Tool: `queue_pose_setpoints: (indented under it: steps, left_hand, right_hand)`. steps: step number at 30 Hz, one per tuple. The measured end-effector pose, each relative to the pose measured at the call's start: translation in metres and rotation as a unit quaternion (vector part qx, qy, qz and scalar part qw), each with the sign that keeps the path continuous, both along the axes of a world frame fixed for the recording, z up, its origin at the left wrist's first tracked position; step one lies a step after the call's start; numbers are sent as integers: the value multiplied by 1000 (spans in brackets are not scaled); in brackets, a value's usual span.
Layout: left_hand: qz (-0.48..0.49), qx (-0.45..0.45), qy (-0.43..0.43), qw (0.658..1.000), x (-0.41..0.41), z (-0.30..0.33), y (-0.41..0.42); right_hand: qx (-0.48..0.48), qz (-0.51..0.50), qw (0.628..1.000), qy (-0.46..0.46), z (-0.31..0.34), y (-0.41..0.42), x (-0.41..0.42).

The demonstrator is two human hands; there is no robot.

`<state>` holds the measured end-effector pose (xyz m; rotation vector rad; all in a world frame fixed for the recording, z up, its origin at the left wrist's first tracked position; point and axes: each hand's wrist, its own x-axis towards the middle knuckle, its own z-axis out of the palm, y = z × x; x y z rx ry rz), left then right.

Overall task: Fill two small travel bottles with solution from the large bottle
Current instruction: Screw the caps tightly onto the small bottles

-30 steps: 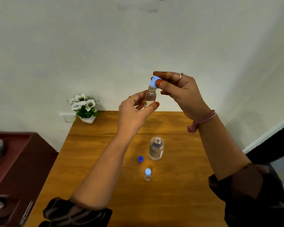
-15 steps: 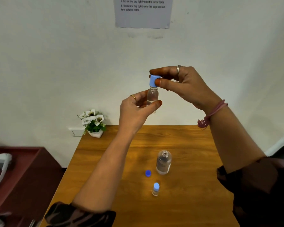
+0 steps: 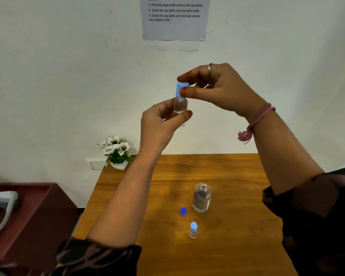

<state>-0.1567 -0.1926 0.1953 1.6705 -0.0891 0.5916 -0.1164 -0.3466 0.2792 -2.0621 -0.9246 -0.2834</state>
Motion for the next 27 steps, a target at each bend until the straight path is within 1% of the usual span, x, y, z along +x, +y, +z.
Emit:
queue_pose_setpoints:
  steps: [3,6,9,11,14,18,21,24,27]
  left_hand:
    - [-1,-4,0,1000,-2,1,1]
    - [-5,-14,5,1000,-2,1,1]
    - [-5,-21,4,1000,-4,3,2]
    - [-4,-23,3,1000,-6,4,1]
    - [-6,-27,4,1000,-7,6,0]
    - [-1,-20,7,1000,-7,5,-2]
    - [2,-17,13,1000,-7,4,-4]
    - [0,-18,13,1000,-6,3,-4]
    - [0,-19,10,1000,-7,3,-4]
  right_hand:
    - [3,-19,1000,-11,1,5,-1]
    - [-29,-30,999,-11,3,6,-2]
    - [-41,7,999,25,5,1,-5]
    - [-44,24,999,20,4,-2,-6]
    - [-35,27,999,6,3,-1,-7]
    - [15,7,1000,20,0,5,-6]
    - [8,-28,1000,6,-1,9,-5]
    - [-13,-1,999,39,-1,4,-7]
    - [-12,25,999,29,-2,-2,-9]
